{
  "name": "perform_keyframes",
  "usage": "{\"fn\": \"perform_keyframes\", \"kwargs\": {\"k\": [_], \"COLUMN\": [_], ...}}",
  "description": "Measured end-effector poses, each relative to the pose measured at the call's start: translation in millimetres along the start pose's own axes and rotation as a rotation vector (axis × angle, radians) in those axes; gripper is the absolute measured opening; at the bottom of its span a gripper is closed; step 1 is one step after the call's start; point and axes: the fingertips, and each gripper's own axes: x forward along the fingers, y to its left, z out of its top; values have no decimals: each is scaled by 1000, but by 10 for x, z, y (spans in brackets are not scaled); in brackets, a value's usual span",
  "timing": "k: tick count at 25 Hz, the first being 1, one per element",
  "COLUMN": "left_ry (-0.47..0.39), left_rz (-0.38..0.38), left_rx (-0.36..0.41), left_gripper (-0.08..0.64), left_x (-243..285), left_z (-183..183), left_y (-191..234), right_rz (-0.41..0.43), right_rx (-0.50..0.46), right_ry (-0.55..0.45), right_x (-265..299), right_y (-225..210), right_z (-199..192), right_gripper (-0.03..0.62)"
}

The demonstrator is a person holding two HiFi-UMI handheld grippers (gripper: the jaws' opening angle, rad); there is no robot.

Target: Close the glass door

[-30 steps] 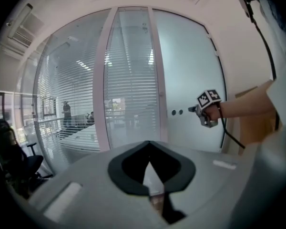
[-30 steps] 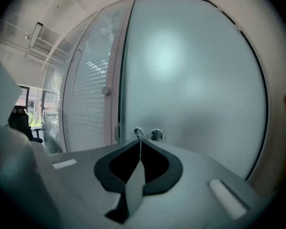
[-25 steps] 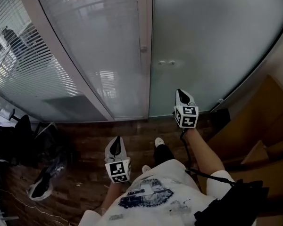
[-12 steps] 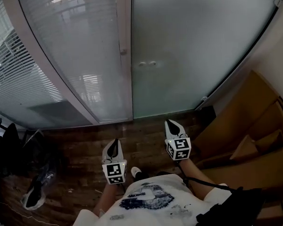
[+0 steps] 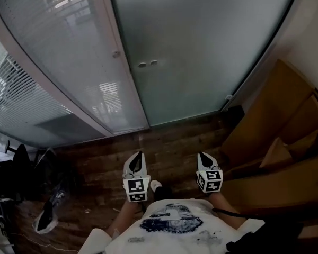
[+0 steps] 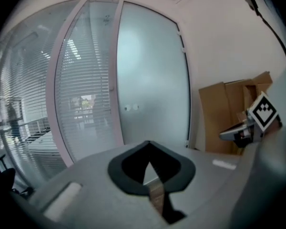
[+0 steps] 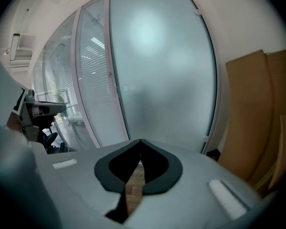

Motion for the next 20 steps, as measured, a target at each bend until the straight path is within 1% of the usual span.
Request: {"fn": "perform_keyframes", "kwargs": {"k": [2,4,6,7,10,12,13,16,20], "left_ry": [1,18,41,45,22,-23,-48,-97,-127], "left_rz": [-45,-59,-70,-89,-188,-234,-248,-249,-173], "left_rx": [15,15,16,26,100,134,138,125,110], "left_gripper": [2,2,2,3,2,2,2,2,2], "left_x": [45,20,-19,-12,83,104,98,27,-180], "left_z": [81,159,187,203,367,538,616,743,738], "left_y": [-191,-430,-805,-1030,-1668,-2015,-2163,-2470,-2609], "right_rz": [-29,-28,-21,-28,-75,-95,-102,-95,-15], "right_rx": [40,64,84,98,147,149,140,107,53], "right_ry": [18,24,17,7,-69,-140,-175,-255,-314], "right_x": [-89,-135,-265,-370,-771,-1049,-1182,-1505,-1713], "right_y": [-138,-255,-465,-608,-975,-1159,-1244,-1420,-1447], "right_z": [-130,-164,-175,-203,-211,-119,-59,96,264], "right_gripper": [8,8,8,8,8,8,8,8,8]}}
